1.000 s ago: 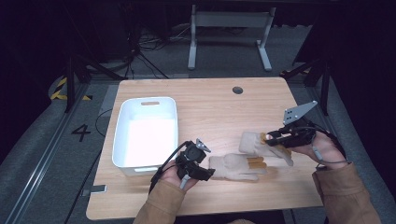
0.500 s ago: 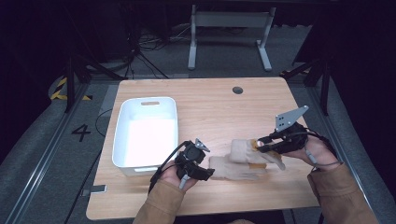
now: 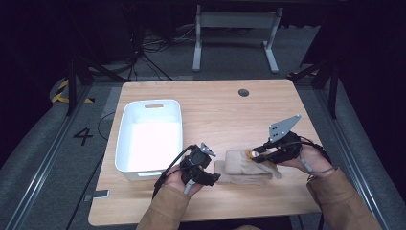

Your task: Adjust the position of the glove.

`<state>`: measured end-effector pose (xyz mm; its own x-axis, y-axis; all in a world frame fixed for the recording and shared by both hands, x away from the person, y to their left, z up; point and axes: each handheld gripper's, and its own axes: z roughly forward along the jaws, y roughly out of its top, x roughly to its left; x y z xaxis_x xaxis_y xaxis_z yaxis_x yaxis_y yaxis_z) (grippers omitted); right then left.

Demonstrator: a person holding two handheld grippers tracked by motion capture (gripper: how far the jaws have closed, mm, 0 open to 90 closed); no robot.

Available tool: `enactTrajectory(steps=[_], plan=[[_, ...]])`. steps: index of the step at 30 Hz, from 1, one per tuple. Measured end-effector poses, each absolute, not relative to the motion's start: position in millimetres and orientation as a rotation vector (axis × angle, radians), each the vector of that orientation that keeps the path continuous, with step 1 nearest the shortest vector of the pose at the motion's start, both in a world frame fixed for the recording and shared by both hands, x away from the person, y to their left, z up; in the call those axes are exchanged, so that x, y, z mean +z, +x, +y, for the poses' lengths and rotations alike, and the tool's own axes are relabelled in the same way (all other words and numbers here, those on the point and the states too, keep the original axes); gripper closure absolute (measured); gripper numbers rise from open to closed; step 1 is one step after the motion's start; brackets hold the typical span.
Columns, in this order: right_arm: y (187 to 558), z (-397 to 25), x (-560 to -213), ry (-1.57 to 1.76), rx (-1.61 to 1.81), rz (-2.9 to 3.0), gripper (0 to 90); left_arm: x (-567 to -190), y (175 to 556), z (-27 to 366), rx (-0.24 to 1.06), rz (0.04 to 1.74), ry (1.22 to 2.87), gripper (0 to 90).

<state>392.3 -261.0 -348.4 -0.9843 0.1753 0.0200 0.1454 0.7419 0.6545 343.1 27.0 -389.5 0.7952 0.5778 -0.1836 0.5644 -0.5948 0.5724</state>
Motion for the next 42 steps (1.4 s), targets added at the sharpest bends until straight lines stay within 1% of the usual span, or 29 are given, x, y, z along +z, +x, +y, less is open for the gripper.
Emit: enactTrajectory(steps=[9, 22, 32, 36, 38, 41, 42], plan=[[391, -247, -359, 0.206, 1.099, 2.892, 68.7, -390, 343, 26, 0.027, 0.836, 2.355, 41.4], [393, -234, -376, 0.207, 1.112, 2.931, 68.5, -390, 343, 26, 0.025, 0.837, 2.352, 41.4], [397, -230, -390, 0.230, 1.016, 2.973, 67.7, -390, 343, 26, 0.027, 0.835, 2.354, 41.4], [397, -229, -394, 0.242, 0.971, 2.988, 66.4, -390, 343, 26, 0.023, 0.833, 2.354, 41.3], [397, -228, -396, 0.249, 0.948, 2.989, 65.8, -390, 344, 27, -0.002, 0.832, 2.358, 42.9], [396, -226, -399, 0.240, 0.897, 2.992, 63.7, -389, 342, 28, -0.004, 0.803, 2.362, 42.2], [396, -225, -400, 0.242, 0.893, 2.995, 62.8, -388, 341, 28, -0.007, 0.792, 2.359, 40.3]])
